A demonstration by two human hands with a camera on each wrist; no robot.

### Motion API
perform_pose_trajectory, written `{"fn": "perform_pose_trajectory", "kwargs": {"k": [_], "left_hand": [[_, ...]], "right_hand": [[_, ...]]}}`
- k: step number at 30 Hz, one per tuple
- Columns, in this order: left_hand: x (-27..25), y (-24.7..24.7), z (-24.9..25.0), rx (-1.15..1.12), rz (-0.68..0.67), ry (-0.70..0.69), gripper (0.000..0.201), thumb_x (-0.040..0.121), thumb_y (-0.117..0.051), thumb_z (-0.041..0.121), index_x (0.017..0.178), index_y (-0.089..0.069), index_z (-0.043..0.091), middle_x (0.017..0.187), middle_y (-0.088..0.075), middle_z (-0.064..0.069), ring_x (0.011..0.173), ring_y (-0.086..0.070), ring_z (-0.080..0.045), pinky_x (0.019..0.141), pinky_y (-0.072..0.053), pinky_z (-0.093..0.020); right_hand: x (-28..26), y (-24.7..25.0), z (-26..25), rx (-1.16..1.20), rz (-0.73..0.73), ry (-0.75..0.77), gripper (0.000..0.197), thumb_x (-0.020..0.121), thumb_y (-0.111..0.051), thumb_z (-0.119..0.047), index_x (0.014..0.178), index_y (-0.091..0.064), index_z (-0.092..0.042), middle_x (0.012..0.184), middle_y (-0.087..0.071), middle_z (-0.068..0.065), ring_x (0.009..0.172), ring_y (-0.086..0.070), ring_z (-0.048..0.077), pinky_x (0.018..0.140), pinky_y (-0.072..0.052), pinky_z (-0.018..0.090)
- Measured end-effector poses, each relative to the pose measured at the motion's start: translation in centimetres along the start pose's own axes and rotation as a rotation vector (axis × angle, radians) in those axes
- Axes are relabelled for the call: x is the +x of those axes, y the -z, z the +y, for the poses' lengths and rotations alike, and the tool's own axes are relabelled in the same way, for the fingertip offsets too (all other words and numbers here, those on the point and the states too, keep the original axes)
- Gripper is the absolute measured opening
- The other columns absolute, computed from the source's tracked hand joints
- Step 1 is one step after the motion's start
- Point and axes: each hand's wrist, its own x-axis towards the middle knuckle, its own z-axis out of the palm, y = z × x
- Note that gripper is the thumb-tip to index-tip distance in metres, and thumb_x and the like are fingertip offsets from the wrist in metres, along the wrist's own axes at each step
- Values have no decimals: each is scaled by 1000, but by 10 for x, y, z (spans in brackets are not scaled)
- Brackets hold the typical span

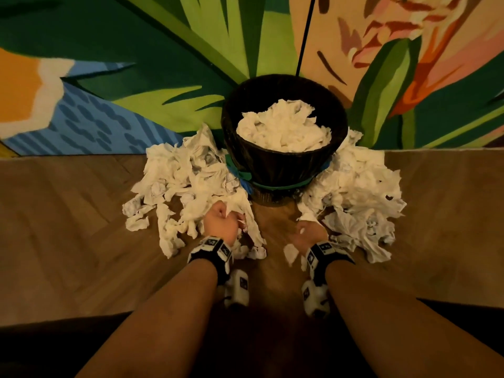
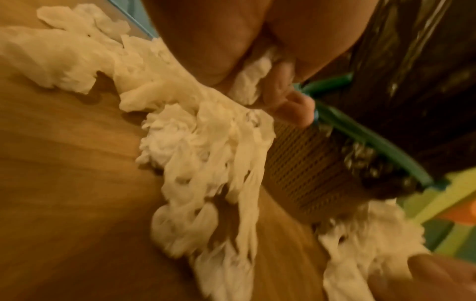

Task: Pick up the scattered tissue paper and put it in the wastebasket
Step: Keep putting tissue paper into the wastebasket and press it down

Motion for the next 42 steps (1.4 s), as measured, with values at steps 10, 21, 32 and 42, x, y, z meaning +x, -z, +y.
{"fn": "perform_pose_trajectory", "kwargs": {"k": [10,21,32,42], "left_hand": [[19,37,109,-165,-67,-165,55,75,-25,-24,77,-70,7,87,-71,-11,56,-64,-19,39,-38,-23],[38,15,237,-318,29,-246,21,88,-48,14,68,-43,18,72,-39,0,74,-35,-22,70,-32,-36],[33,-36,202,523,-274,-783,21,88,-55,3,93,-57,23,97,-61,1,75,-53,-11,70,-40,-23],[30,-44,207,1317,-372,-628,40,75,-29,48,65,-52,18,83,-63,-7,77,-51,-25,75,-36,-37]], "right_hand": [[-1,88,-26,882,402,-98,33,92,-54,-50,82,-68,-22,81,-67,5,74,-60,25,70,-49,34],[-14,210,-117,1717,552,193,30,92,-45,-1,77,-65,-19,77,-62,5,58,-56,18,53,-43,25],[-12,155,-116,557,664,565,20,86,-63,-17,88,-54,-35,71,-59,-9,59,-54,4,60,-44,22],[-13,146,-114,-192,630,482,48,91,-37,-37,81,-76,-10,102,-62,6,102,-48,26,99,-32,40]]}}
